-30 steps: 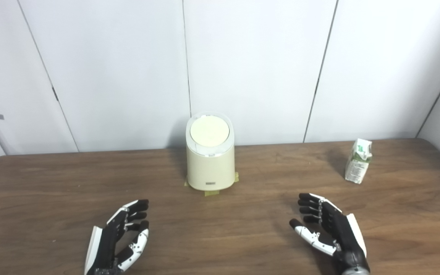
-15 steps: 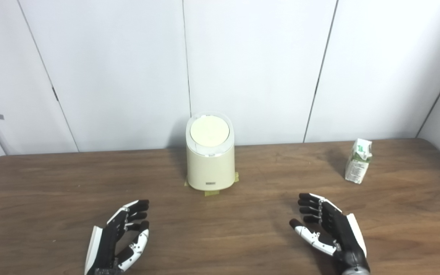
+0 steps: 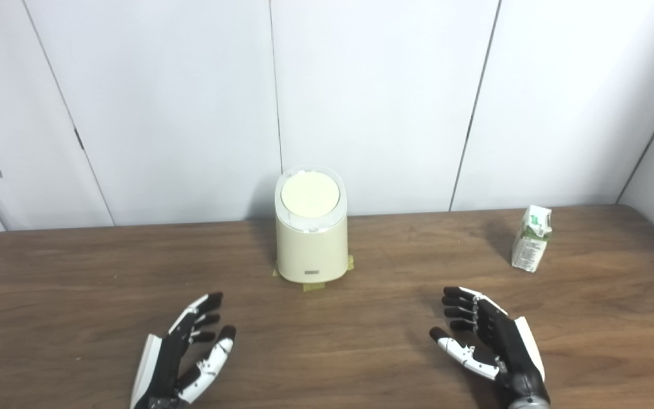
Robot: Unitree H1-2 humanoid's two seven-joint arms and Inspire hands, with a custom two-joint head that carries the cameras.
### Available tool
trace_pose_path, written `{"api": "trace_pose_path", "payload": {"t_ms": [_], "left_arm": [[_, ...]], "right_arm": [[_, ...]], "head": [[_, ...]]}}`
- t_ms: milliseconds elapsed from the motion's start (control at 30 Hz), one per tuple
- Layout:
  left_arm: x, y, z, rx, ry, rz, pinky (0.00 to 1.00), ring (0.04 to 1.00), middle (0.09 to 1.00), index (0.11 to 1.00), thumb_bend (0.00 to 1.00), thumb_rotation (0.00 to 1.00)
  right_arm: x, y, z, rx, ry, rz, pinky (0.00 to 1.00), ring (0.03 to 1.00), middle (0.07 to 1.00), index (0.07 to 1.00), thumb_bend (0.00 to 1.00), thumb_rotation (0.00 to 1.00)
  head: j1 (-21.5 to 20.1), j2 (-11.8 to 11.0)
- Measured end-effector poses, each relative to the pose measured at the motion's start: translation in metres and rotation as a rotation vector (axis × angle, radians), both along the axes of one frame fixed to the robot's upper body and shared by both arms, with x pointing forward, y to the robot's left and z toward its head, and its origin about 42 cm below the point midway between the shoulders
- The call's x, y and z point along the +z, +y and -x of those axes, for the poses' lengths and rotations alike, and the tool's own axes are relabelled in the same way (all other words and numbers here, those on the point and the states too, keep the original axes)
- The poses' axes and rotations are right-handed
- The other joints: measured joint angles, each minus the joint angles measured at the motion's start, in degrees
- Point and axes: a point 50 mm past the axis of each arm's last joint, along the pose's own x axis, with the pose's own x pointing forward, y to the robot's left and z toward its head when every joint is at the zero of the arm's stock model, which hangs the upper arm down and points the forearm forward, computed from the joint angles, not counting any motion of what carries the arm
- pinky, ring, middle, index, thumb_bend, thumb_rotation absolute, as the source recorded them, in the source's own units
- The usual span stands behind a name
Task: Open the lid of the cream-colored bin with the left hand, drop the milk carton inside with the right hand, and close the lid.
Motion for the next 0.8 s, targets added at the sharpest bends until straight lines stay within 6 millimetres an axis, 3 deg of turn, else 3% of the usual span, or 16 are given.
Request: {"api": "trace_pose_path", "payload": {"t_ms": [167, 300, 433, 667, 800], "left_arm": [[0.027, -0.012, -0.025, -0.029, -0.037, 0.008, 0.94, 0.995, 0.999, 0.999, 0.73, 0.79], [0.065, -0.025, -0.053, -0.079, -0.124, -0.013, 1.00, 1.000, 1.000, 1.000, 0.83, 0.78], [0.099, -0.036, -0.078, -0.104, -0.181, -0.009, 1.00, 1.000, 1.000, 1.000, 0.83, 0.73], [0.114, -0.056, -0.109, -0.097, -0.178, -0.058, 1.00, 1.000, 1.000, 1.000, 0.94, 0.62], [0.126, -0.065, -0.128, -0.040, -0.122, -0.020, 1.00, 1.000, 1.000, 1.000, 0.97, 0.48]], "right_arm": [[-0.001, -0.004, 0.000, -0.004, 0.002, 0.012, 0.64, 0.710, 0.723, 0.712, 0.28, 0.11], [-0.002, -0.002, 0.000, 0.001, 0.000, 0.011, 0.64, 0.706, 0.720, 0.710, 0.27, 0.11], [-0.002, -0.001, -0.002, 0.011, -0.009, 0.017, 0.63, 0.706, 0.724, 0.714, 0.27, 0.13], [-0.004, 0.000, -0.003, 0.014, -0.003, 0.023, 0.64, 0.715, 0.730, 0.717, 0.28, 0.14], [-0.004, -0.001, -0.003, 0.009, 0.000, 0.023, 0.65, 0.720, 0.732, 0.718, 0.28, 0.11]], "head": [[-0.2, 0.1], [-0.1, 0.0], [-0.1, 0.0], [0.1, -0.4], [0.1, -0.5]]}}
